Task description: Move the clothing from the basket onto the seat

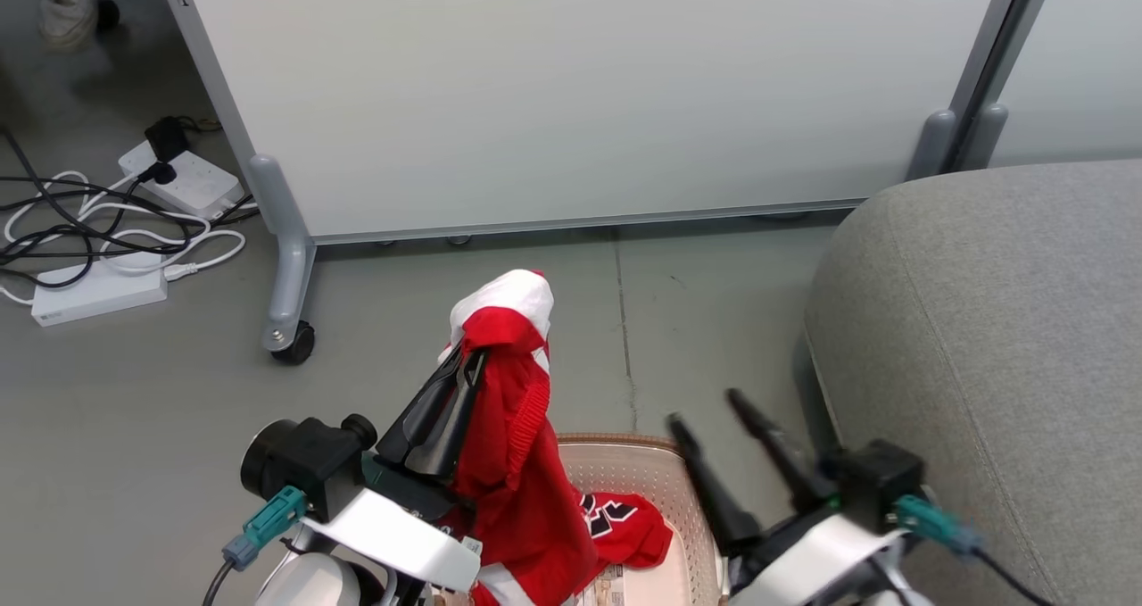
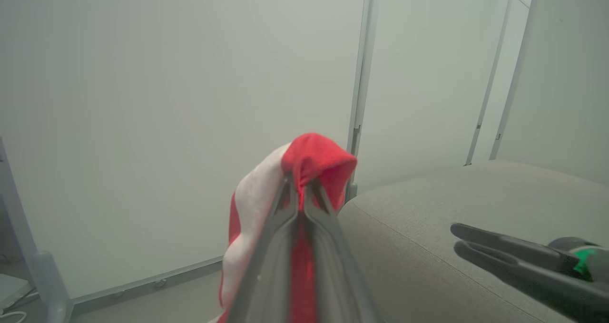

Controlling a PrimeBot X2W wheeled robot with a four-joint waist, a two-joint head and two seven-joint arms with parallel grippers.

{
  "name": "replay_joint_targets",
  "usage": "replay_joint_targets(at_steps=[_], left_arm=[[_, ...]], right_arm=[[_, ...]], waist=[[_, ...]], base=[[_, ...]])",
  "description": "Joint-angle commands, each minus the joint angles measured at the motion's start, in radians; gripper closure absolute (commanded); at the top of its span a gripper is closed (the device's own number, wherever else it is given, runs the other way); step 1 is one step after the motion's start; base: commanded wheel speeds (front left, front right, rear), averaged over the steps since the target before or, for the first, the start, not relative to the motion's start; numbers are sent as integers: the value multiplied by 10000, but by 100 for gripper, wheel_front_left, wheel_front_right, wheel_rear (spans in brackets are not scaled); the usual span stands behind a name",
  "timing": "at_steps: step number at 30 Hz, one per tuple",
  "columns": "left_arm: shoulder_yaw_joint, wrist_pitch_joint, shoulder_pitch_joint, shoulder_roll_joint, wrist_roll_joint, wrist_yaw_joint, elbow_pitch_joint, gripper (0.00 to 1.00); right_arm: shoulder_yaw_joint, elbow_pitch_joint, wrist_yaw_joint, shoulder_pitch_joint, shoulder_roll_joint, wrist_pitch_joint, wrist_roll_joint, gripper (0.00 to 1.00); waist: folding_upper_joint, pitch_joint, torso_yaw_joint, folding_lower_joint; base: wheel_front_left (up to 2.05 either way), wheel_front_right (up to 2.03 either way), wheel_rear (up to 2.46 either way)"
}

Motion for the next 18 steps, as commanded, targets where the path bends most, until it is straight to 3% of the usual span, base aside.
replay_joint_targets(at_steps=[1,7,18], left_arm=[[2,-11,-168,33,-78,-86,19,100],[-152,-7,-324,8,-81,-169,66,100],[-374,-57,-426,-38,-84,-236,-15,100]], right_arm=[[564,218,23,-272,-51,-177,356,0],[2620,1118,23,-1319,-57,-734,1510,0],[4889,2939,23,-3342,-55,-1391,3208,0]], waist=[[-1,22,93,0],[-1,76,408,0],[-1,241,759,0]], base=[[0,0,0],[0,0,0],[0,0,0]])
